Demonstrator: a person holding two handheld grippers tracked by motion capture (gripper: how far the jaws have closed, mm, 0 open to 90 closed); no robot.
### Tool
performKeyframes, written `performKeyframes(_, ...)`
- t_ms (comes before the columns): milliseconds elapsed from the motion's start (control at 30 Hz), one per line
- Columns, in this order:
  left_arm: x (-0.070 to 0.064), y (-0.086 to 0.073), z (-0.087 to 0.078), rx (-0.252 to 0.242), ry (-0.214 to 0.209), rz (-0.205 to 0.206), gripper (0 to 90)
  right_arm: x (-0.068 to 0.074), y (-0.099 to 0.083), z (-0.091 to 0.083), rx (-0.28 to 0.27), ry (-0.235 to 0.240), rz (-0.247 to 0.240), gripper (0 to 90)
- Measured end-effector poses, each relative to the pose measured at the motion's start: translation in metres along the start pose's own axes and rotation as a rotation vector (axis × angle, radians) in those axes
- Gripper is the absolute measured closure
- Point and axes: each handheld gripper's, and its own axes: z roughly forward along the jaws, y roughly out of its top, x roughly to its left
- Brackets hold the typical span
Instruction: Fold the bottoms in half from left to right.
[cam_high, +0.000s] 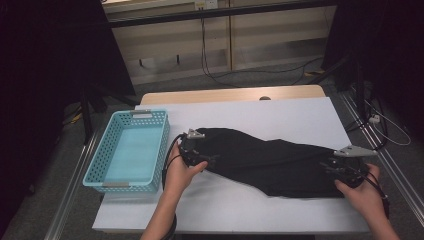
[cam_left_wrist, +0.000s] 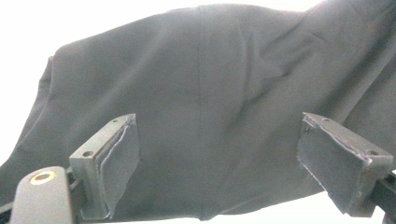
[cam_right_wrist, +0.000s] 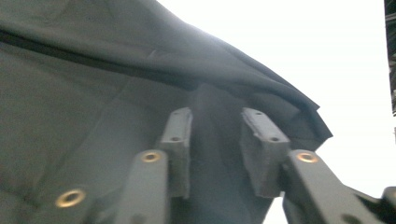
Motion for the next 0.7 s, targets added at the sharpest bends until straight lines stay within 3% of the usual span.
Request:
performKeyframes(100, 0.000, 0.000, 0.000, 0.001, -0.001, -0.001, 14.2, 0.001, -0.001, -0.005, -0.011, -0.011, -0.016, 56.9)
performKeyframes(167, 0.000, 0.001, -0.001, 0.006, -0.006, 0.001, 13.9, 0.002, -0.001, -0.012, -0.045, 0.027, 0.025, 51.4)
performKeyframes(300, 0.000, 0.001, -0.002, -0.008, -0.001, 0.006, 12.3, 0.008, -0.003, -0.016, -0.069, 0.081, 0.047, 45.5)
performKeyframes(333, 0.001, 0.002, -0.002, -0.009, -0.002, 0.007, 12.2, 0.014, -0.007, -0.018, -0.067, 0.138, 0.067, 44.5)
performKeyframes(433, 0.001, 0.003, -0.002, -0.009, -0.003, 0.015, 11.6, 0.021, -0.012, -0.023, -0.070, 0.157, 0.067, 42.4)
performKeyframes(567, -0.001, 0.004, 0.000, -0.003, -0.010, 0.016, 11.1, 0.031, -0.015, -0.030, -0.075, 0.180, 0.045, 45.8)
performKeyframes(633, -0.002, 0.004, 0.002, 0.002, -0.019, 0.017, 11.0, 0.036, -0.018, -0.033, -0.068, 0.190, 0.036, 54.1)
performKeyframes(700, -0.001, 0.003, 0.002, 0.008, -0.018, 0.018, 11.0, 0.038, -0.021, -0.035, -0.065, 0.209, 0.017, 67.9)
